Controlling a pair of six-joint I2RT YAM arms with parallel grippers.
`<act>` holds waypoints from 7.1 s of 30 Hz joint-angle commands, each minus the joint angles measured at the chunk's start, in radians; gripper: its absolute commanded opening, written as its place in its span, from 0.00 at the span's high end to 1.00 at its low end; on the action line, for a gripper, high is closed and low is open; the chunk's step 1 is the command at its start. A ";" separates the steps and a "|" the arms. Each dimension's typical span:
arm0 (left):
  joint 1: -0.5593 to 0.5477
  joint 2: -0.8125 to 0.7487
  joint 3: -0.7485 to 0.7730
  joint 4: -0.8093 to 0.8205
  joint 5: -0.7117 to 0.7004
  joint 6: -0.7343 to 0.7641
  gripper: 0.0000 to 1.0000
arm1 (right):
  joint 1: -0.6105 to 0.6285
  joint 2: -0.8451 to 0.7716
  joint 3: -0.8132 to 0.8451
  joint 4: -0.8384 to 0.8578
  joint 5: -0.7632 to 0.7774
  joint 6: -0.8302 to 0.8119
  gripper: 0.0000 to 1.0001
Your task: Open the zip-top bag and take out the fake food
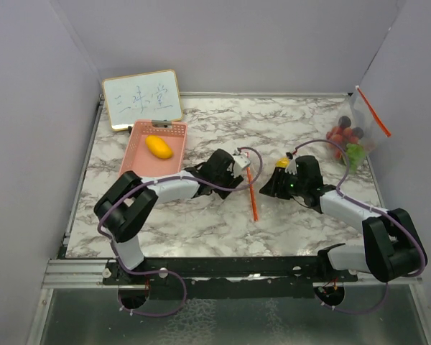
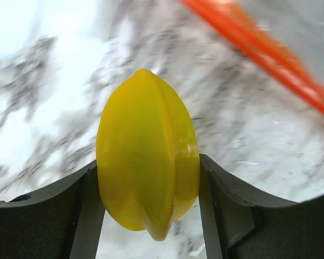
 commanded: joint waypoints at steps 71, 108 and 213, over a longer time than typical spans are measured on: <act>0.286 -0.389 -0.370 0.233 -0.143 -0.657 0.01 | 0.489 0.496 0.660 -0.739 1.154 0.237 0.55; -0.050 0.006 -0.206 0.835 0.221 -1.058 0.70 | 0.490 0.021 0.451 -0.553 0.910 0.161 0.98; -0.013 -0.204 -0.240 0.328 -0.096 -0.708 1.00 | 0.277 -0.338 0.262 -0.397 0.716 -0.005 0.23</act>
